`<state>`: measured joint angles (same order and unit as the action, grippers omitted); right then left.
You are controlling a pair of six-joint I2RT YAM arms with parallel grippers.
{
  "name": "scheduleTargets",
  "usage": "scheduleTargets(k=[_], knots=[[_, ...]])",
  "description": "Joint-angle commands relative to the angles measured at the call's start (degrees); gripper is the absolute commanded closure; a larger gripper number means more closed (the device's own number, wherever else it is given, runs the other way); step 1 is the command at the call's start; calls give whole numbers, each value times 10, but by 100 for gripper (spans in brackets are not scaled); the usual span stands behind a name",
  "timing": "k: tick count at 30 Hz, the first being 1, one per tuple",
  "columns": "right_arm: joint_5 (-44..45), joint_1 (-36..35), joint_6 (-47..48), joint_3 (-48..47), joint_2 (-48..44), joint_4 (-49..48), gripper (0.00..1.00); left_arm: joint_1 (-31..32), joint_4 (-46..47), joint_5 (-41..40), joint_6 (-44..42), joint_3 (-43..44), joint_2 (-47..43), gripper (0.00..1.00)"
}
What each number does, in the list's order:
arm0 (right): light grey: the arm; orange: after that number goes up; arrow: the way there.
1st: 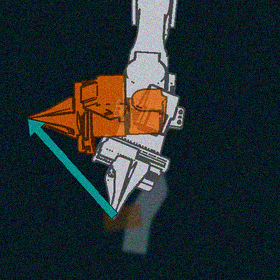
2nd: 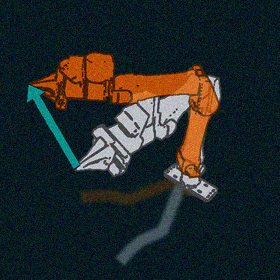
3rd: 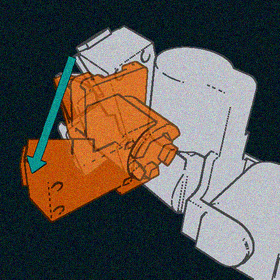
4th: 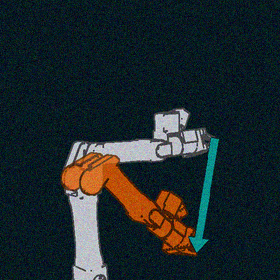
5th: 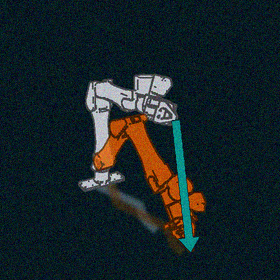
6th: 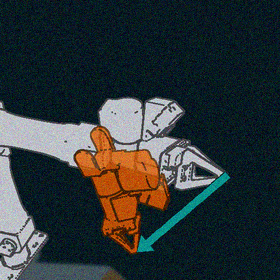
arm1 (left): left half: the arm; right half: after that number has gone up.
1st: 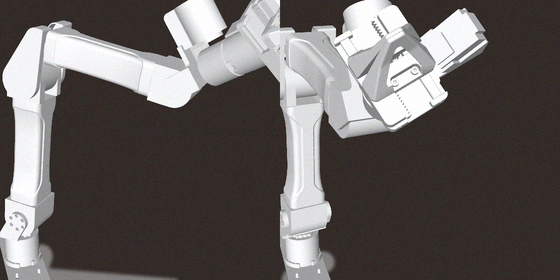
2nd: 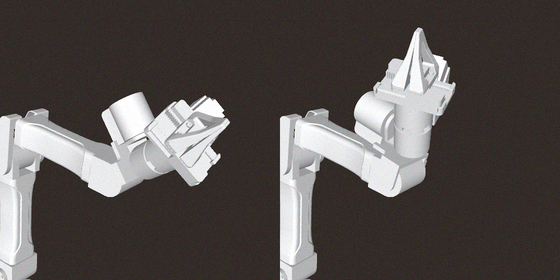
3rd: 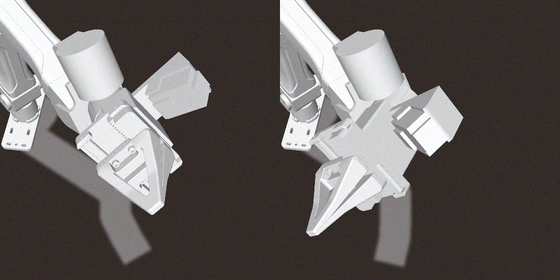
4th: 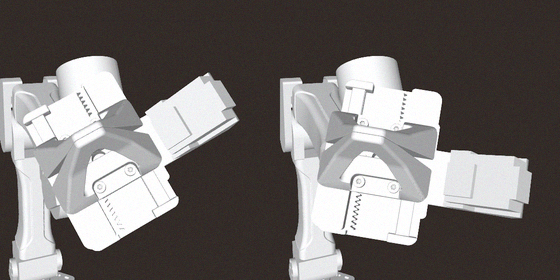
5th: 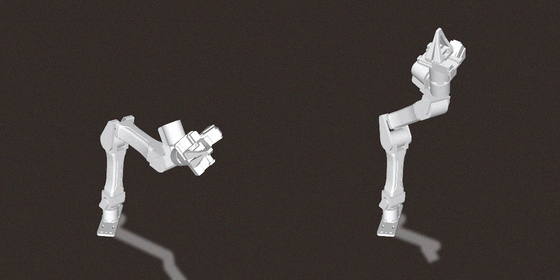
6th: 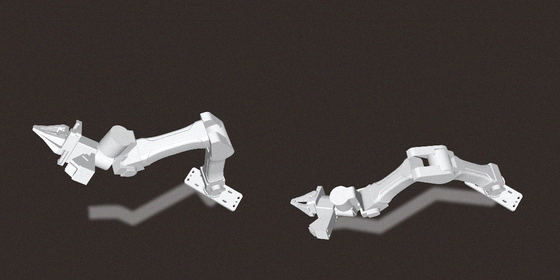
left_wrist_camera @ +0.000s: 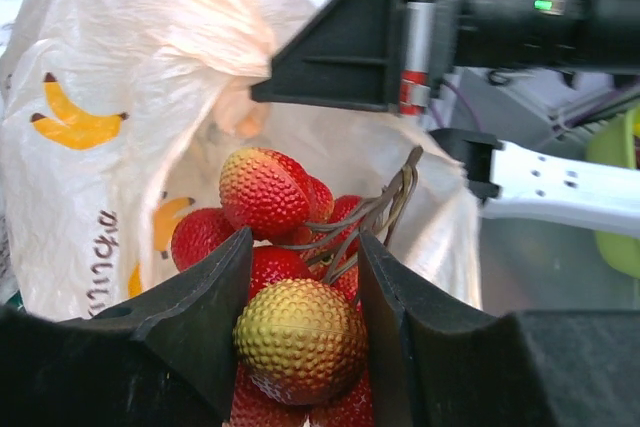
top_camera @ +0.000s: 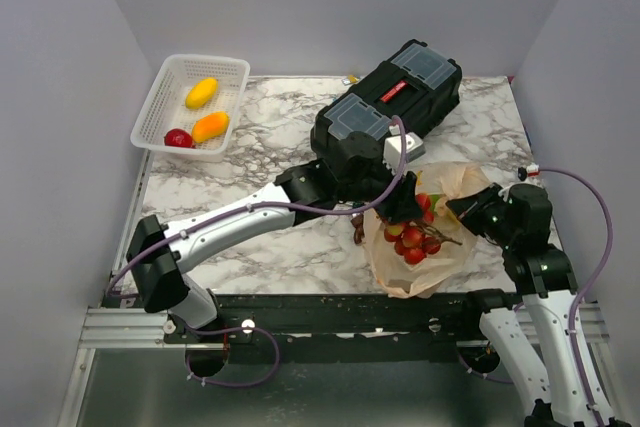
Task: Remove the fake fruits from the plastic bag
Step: Take out the fake fruit from the plastic bag, then place the fake fruit in the bin.
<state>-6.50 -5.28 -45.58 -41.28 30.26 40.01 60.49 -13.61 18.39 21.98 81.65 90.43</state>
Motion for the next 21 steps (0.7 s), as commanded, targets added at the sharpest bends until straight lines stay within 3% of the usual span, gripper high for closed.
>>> scheduleTargets(k=[1, 12, 21], knots=[[30, -2, 10, -9, 8, 6, 99, 5, -15, 64, 2, -13, -80, 100], [57, -2, 20, -5, 6, 4, 99, -46, -97, 63, 39, -6, -199, 100], [56, -2, 27, -12, -9, 18, 99, -156, -186, -84, 37, 21, -248, 100]])
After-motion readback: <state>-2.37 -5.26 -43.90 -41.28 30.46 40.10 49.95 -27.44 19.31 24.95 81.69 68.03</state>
